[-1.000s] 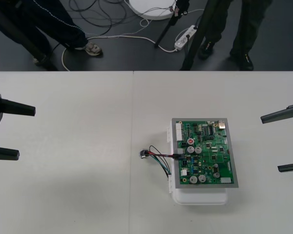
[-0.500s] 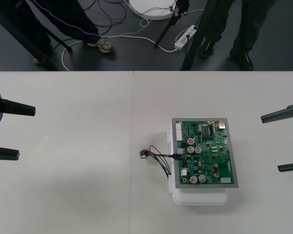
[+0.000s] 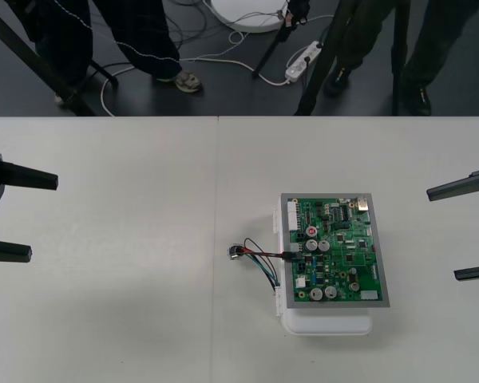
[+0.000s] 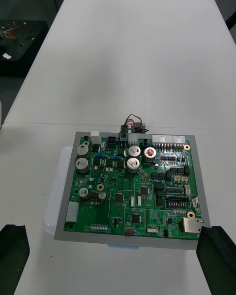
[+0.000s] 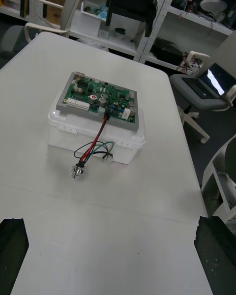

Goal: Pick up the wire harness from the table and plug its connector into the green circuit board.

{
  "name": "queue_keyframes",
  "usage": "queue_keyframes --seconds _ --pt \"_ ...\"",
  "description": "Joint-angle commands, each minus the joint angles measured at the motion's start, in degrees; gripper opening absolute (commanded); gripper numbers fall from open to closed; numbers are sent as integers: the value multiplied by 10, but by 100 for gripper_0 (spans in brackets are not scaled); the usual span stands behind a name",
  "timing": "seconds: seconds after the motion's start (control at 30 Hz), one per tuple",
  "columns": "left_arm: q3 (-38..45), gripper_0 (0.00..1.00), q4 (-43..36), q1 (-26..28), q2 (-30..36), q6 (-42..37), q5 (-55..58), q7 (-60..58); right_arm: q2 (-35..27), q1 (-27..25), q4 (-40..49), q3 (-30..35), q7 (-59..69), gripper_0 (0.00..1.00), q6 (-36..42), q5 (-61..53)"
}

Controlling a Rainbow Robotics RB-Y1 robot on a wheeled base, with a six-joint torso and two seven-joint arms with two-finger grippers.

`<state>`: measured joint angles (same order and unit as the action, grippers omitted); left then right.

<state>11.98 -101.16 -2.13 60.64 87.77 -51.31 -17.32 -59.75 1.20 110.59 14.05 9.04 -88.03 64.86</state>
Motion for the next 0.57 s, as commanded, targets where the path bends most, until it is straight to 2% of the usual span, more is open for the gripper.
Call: queue_keyframes --seconds 0.03,0.57 --pt "11 100 -13 -18 23 22 0 15 7 13 11 20 4 100 4 -2" --pt "11 100 -13 -18 23 22 0 15 7 13 11 20 4 100 4 -2"
